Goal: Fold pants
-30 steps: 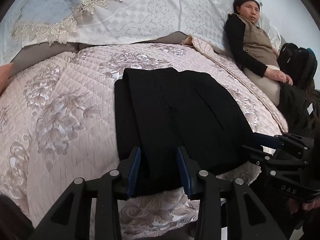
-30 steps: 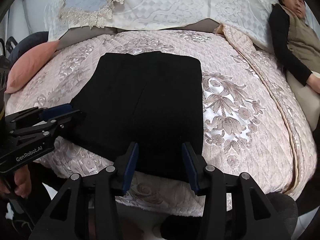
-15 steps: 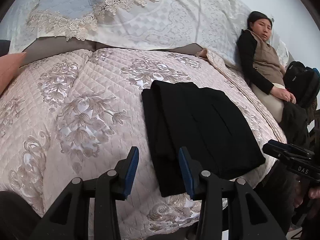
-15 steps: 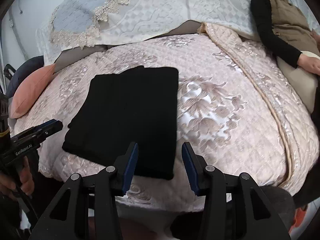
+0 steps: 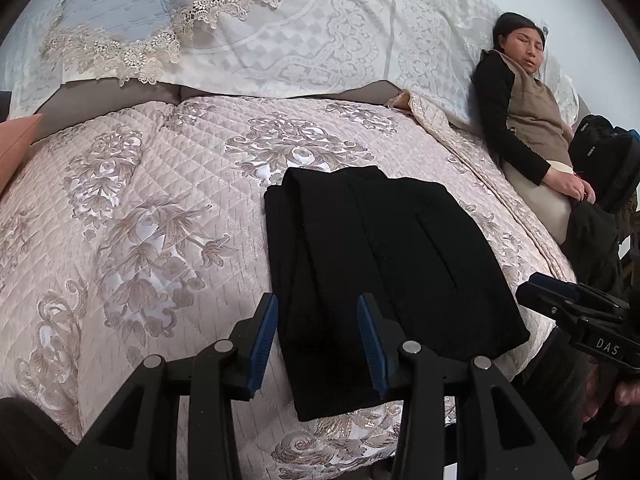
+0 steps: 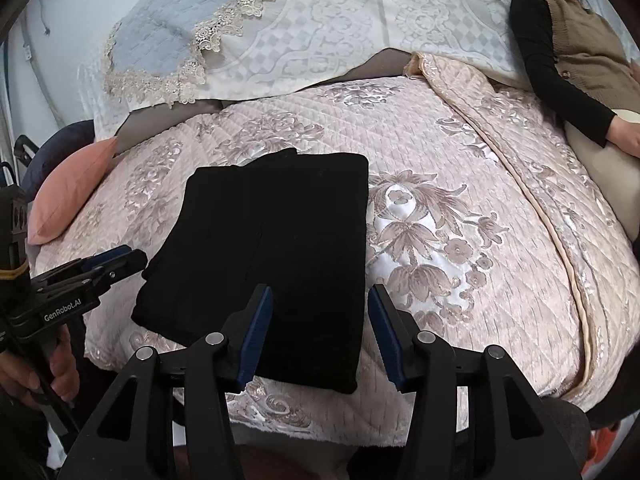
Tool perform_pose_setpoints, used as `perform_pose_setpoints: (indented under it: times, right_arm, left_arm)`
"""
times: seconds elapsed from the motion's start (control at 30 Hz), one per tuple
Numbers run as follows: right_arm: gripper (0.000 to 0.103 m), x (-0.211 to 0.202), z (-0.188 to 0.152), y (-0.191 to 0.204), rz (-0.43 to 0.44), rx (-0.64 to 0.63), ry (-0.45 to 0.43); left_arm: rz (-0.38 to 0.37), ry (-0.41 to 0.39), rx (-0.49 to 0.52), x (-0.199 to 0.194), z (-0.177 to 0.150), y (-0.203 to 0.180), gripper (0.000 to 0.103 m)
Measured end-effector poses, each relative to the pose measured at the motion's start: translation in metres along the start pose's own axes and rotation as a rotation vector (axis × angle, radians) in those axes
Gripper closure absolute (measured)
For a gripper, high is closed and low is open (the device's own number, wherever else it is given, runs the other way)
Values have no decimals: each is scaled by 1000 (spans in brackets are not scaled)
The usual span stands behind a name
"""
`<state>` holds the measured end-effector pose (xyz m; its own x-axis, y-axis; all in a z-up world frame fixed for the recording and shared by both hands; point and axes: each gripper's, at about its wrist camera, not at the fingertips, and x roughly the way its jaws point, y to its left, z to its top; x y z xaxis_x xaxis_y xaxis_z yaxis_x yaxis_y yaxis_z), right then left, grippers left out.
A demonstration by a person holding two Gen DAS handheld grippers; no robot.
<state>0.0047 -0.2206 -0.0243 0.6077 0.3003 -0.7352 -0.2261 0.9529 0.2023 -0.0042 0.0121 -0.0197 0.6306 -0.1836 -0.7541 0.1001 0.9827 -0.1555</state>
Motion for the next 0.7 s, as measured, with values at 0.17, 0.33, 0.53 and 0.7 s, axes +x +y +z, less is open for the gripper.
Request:
perform_pose_setpoints:
  times: [0.17, 0.33, 0.53, 0.7]
  right_arm:
    - [52, 5, 2, -4, 3, 4, 7]
    - [52, 13, 6, -10, 8, 10, 15]
    - [44, 24, 12, -20, 33, 25, 24]
    - [44, 44, 17, -30, 70, 40, 63]
  left_arm:
    - [-4, 16, -10, 8, 2, 2, 59]
    - [-28, 23, -37, 18, 5, 9, 58]
    - [-106, 39, -129, 38, 11, 32, 54]
    - [-153, 53, -171, 54, 15, 41, 47]
